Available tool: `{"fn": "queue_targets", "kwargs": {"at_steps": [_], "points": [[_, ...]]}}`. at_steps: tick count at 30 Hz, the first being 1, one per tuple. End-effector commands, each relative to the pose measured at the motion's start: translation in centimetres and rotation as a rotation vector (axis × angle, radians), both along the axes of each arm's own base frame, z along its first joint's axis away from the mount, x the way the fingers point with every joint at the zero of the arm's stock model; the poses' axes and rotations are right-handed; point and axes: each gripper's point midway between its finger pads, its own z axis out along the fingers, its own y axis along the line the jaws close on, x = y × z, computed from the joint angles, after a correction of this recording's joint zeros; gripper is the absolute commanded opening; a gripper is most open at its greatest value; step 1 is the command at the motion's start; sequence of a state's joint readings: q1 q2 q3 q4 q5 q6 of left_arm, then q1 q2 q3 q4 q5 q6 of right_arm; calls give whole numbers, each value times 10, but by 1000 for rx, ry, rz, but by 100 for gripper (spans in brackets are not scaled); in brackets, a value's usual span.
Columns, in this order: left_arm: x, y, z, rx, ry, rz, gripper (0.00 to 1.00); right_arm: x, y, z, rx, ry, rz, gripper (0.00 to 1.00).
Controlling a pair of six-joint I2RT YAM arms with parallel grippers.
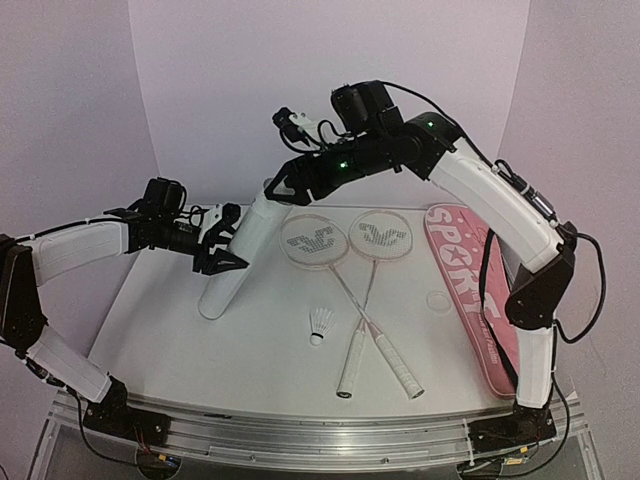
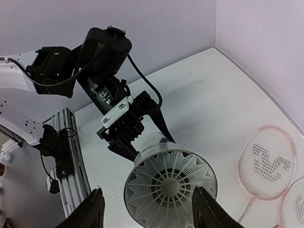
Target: Pack up the badminton gear
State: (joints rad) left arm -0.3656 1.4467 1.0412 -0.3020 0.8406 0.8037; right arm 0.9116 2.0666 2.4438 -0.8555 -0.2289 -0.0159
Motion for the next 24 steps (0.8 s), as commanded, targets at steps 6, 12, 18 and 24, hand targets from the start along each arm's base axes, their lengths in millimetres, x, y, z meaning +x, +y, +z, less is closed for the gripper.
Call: {"fn": "queue_targets", "kwargs": {"at_steps": [6, 12, 18, 24], "points": [[0, -4, 17, -83, 79, 7, 28, 14, -53, 110, 292, -20, -107, 74], [4, 0, 18, -100, 98, 32, 28, 89, -132, 3, 113, 174, -429, 77], [2, 5, 18, -91, 96, 44, 28, 73, -114, -128, -68, 428, -268, 76], [1, 5, 18, -93, 94, 43, 28, 57, -85, -215, -189, 558, -158, 72]]}}
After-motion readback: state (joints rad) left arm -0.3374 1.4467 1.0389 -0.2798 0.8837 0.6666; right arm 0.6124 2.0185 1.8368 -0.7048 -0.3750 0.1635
